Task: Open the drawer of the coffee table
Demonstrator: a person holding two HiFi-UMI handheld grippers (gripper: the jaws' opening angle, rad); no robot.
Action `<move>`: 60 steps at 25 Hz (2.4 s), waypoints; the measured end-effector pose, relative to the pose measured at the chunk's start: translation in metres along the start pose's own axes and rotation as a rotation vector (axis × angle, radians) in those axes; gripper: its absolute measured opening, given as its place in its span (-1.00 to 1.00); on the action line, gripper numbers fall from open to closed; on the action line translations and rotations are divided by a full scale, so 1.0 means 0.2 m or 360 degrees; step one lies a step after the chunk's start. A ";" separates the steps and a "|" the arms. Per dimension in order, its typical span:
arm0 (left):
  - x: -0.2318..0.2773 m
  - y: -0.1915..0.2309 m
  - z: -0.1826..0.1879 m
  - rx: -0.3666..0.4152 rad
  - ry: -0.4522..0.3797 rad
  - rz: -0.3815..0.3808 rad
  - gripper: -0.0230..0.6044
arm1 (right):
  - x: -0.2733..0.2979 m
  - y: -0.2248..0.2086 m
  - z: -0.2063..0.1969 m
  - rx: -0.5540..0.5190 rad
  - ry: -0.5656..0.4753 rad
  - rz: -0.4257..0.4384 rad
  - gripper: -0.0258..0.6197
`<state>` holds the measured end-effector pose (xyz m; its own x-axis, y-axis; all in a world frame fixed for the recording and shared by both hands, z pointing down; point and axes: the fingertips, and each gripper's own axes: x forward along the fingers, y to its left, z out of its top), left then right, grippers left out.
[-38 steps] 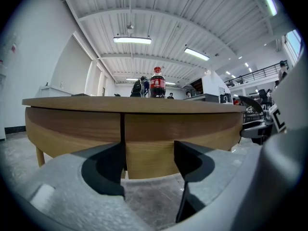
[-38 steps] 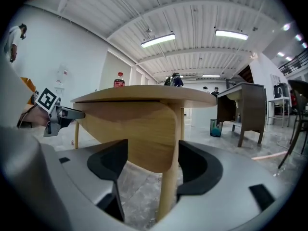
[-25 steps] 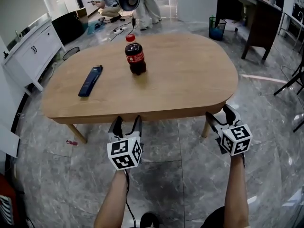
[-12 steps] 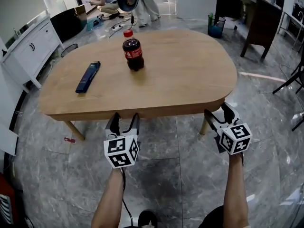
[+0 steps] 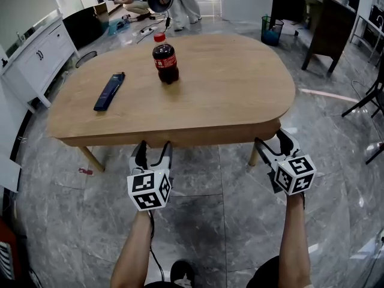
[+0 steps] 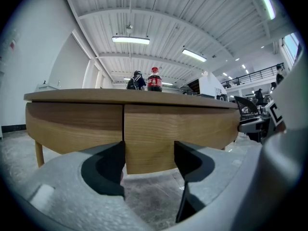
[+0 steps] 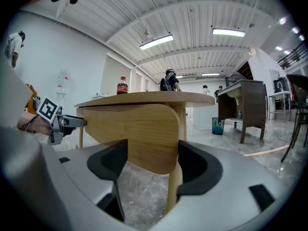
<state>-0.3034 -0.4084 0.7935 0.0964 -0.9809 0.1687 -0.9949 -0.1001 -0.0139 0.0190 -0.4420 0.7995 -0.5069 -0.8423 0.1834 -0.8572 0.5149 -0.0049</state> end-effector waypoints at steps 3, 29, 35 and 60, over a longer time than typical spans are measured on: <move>-0.04 0.00 -0.01 0.0004 0.0007 0.0002 0.05 | -0.02 0.02 -0.01 0.0022 0.0008 0.0011 0.09; -0.21 -0.03 -0.05 0.0064 0.0012 -0.0077 0.05 | -0.19 0.10 -0.03 -0.0073 0.0083 0.0115 0.09; -0.19 -0.03 -0.04 0.0075 -0.0018 -0.0177 0.06 | -0.15 0.09 -0.02 -0.0051 0.0066 0.0087 0.09; -0.35 -0.07 -0.08 -0.0041 -0.0004 -0.0147 0.07 | -0.30 0.14 -0.06 0.0111 0.0092 0.0039 0.09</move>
<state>-0.2965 -0.3360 0.7971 0.1879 -0.9681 0.1658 -0.9822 -0.1860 0.0269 0.0254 -0.3751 0.7993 -0.5237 -0.8178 0.2387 -0.8497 0.5214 -0.0783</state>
